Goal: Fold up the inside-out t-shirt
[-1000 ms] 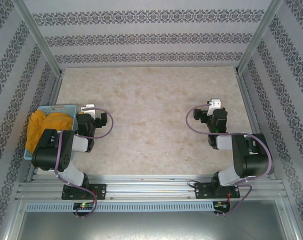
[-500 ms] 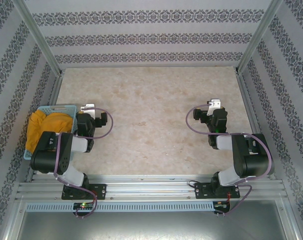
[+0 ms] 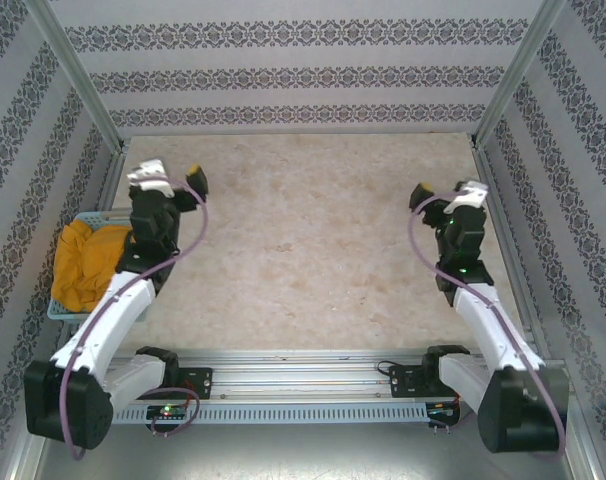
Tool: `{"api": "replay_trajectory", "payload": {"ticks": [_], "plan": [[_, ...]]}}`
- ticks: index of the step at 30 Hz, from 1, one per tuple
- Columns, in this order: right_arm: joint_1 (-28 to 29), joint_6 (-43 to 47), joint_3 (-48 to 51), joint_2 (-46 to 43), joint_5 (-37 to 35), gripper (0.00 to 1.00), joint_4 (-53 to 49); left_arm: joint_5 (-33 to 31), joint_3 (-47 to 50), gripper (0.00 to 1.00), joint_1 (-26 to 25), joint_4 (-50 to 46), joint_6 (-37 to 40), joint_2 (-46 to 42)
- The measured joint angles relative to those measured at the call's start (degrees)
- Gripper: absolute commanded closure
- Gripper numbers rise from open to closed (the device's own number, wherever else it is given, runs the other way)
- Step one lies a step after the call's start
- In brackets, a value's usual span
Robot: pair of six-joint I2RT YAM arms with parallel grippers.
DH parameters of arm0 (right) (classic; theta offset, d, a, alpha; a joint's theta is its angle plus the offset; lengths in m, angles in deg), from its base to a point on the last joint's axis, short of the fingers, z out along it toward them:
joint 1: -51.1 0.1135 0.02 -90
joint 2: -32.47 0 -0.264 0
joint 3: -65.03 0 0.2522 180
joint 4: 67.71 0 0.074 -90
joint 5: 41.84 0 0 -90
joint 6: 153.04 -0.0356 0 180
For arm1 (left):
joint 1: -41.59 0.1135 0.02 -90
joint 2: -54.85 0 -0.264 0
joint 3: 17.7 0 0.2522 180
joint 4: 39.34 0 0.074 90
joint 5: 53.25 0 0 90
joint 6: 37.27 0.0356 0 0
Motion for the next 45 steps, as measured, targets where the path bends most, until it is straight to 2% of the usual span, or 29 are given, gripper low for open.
{"api": "replay_trajectory", "payload": {"ticks": [2, 4, 8, 15, 17, 20, 25, 31, 40, 45], "plan": [[-3.43, -7.52, -0.39, -4.79, 0.74, 0.02, -4.0, -2.23, -4.26, 0.0, 0.35, -7.45, -4.66, -3.17], [-7.13, -13.49, 2.84, -10.36, 2.89, 0.02, -6.12, -3.54, -3.93, 0.0, 0.39, -12.07, -7.98, -8.33], [-9.07, -17.94, 5.46, -15.06, 7.63, 0.02, -13.57, -7.08, 0.5, 0.0, 0.83, -20.5, -13.42, -15.32], [-8.79, -18.86, 5.77, -12.0, 18.12, 0.02, -17.55, -17.29, -0.28, 0.0, 3.76, -39.71, -22.82, -5.11], [-7.43, -18.23, 5.49, -10.21, 19.8, 0.02, -18.64, -18.64, -0.87, 0.0, 4.42, -43.15, -25.11, -2.27], [-3.37, -16.24, 4.28, -8.48, 20.83, 0.02, -20.85, -19.3, -1.75, 0.0, 8.02, -46.18, -27.98, 1.01], [3.96, -12.81, 3.04, -8.63, 19.89, 0.02, -22.05, -16.81, -4.09, 0.0, 18.08, -47.93, -31.04, 6.91], [6.97, -11.04, 3.02, -8.61, 18.23, 0.02, -24.48, -9.49, -6.1, 0.0, 27.67, -48.06, -33.33, 14.99], [10.99, -9.81, 3.02, -8.61, 15.1, 0.02, -27.06, -1.05, -5.79, 0.0, 33.73, -44.7, -34.45, 23.34], [12.39, -9.81, 3.02, -8.31, 13.62, 0.02, -27.5, 3.96, -6.27, 0.0, 34.86, -41.64, -34.16, 29.79]]}}
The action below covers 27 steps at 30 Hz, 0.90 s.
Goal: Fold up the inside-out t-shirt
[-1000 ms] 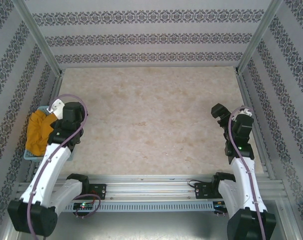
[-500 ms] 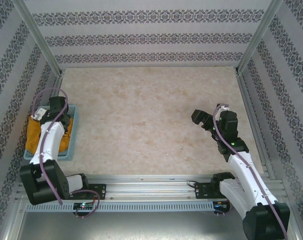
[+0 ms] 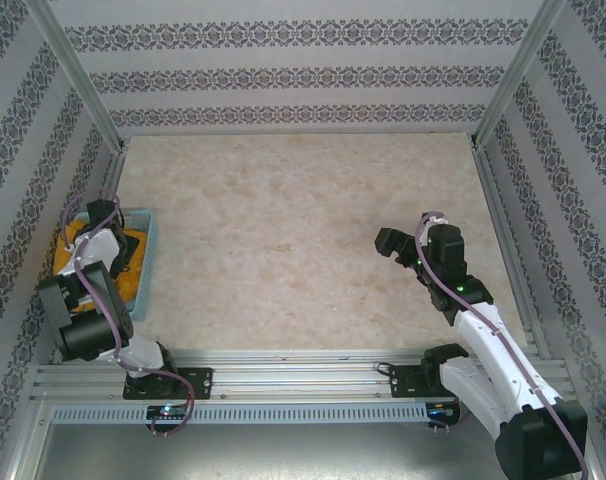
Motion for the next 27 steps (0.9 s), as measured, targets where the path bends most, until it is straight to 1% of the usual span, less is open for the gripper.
{"api": "replay_trajectory", "payload": {"ticks": [2, 4, 7, 12, 16, 21, 23, 25, 27], "plan": [[0.5, 0.0, 0.0, 0.2, -0.52, 0.02, -0.02, 1.77, -0.2, 0.01, 0.0, 1.11, 0.0, 1.97], [1.11, 0.0, 0.0, 0.33, -0.9, 0.02, -0.07, 3.76, -0.2, 0.04, 0.0, 2.49, 0.02, 2.93], [1.44, -0.02, 0.0, 0.46, -1.64, 0.02, -0.11, 6.93, -0.22, 0.14, 0.0, 4.85, 0.17, 3.8], [1.55, -0.02, -0.59, 0.44, -2.43, 0.02, -1.16, 11.43, -0.24, 0.46, 0.02, 8.41, 0.66, 5.03], [1.7, -0.04, -1.01, 0.15, -3.32, 0.02, -1.36, 13.79, -0.24, 0.71, 0.0, 10.12, 0.81, 5.01], [1.92, -0.04, -1.33, -0.22, -3.76, 0.02, -1.97, 14.27, 0.17, 0.91, 0.0, 10.38, 0.98, 2.97], [1.92, -0.07, -1.49, -0.22, -3.89, 0.02, -2.21, 14.05, 0.52, 0.97, 0.0, 10.05, 1.01, 1.36], [1.95, -0.09, -1.51, -0.22, -3.98, 0.02, -2.29, 13.09, 0.55, 1.0, 0.0, 8.92, 1.18, -1.22], [1.95, -0.17, -1.53, -0.22, -4.0, 0.02, -2.54, 11.8, 0.55, 1.0, -0.17, 7.93, 1.66, -4.76]]}}
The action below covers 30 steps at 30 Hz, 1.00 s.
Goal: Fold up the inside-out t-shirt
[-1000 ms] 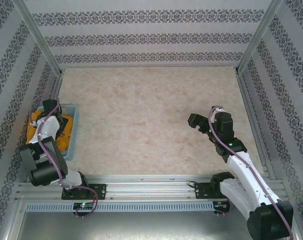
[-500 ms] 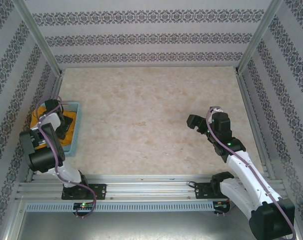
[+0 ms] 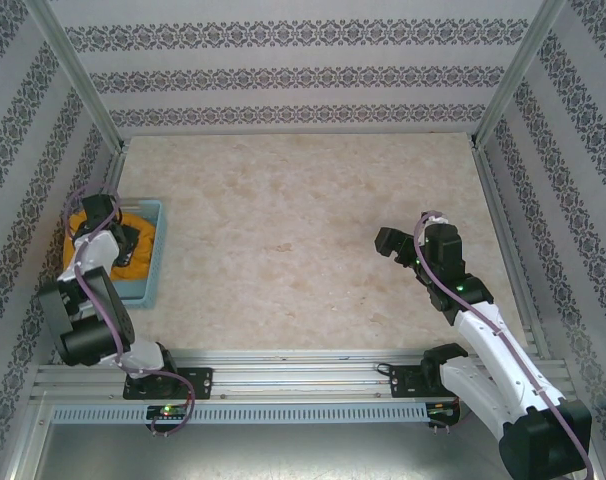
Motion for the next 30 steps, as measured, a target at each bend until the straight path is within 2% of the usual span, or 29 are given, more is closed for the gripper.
{"api": "replay_trajectory", "payload": {"ticks": [5, 14, 17, 23, 27, 30], "plan": [[0.24, -0.07, -0.02, 0.0, -0.37, 0.02, -0.07, -5.86, -1.46, 1.0, -4.13, -2.21, 2.21, -10.84], [0.37, -0.33, -0.07, -0.66, -0.39, 0.02, -0.13, -18.51, -15.63, 1.0, -21.66, -4.37, 11.8, -21.55], [0.37, -0.5, -0.07, -1.25, -0.42, 0.02, -0.13, -20.04, -22.23, 1.0, -28.22, -4.11, 15.78, -22.58], [0.74, -1.99, -0.07, -1.99, -1.27, 0.02, -1.05, -19.17, -33.14, 1.0, -40.76, -3.78, 19.96, -18.53], [0.74, -3.19, -0.2, -2.27, -2.51, 0.02, -2.6, -16.85, -37.11, 1.0, -50.38, -3.54, 20.92, -10.47], [0.74, -3.87, -1.27, -2.23, -3.85, 0.02, -5.2, -13.92, -38.25, 1.0, -56.78, -3.02, 20.87, -1.05]]}}
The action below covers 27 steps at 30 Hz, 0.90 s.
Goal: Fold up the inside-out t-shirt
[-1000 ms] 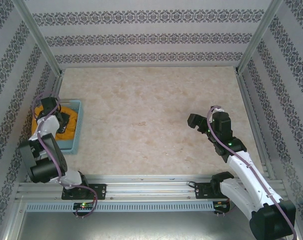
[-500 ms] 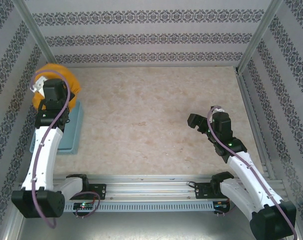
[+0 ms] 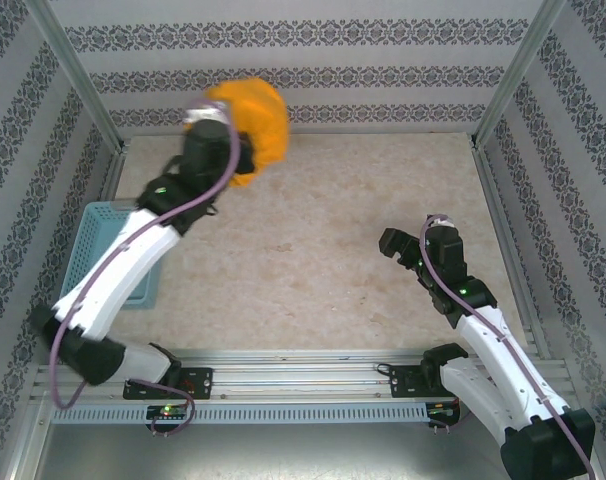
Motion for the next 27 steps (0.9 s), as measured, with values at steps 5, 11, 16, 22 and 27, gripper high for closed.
{"api": "replay_trajectory", "payload": {"ticks": [5, 11, 16, 22, 27], "plan": [[0.0, -0.98, -1.68, 0.0, -0.42, 0.02, -1.92, 5.33, 1.77, 0.88, -7.3, 0.0, -0.09, 11.63], [2.12, -1.66, -1.73, 2.56, 1.16, 0.02, -1.88, 9.9, 11.8, 0.3, -12.55, 0.22, 0.02, 12.52], [8.22, -0.81, -3.82, 10.14, 1.42, 0.02, -2.21, 10.27, 26.71, 0.09, -10.19, 0.39, -0.15, 3.52], [16.22, 0.07, -8.96, 17.88, -0.52, 0.02, -1.81, 10.97, 32.68, 0.09, -5.95, 1.9, -1.2, -2.91], [21.81, 0.13, -11.91, 23.78, -2.51, 0.02, -1.29, 15.1, 34.4, 0.22, -2.21, 5.55, -3.37, 0.37]]}}
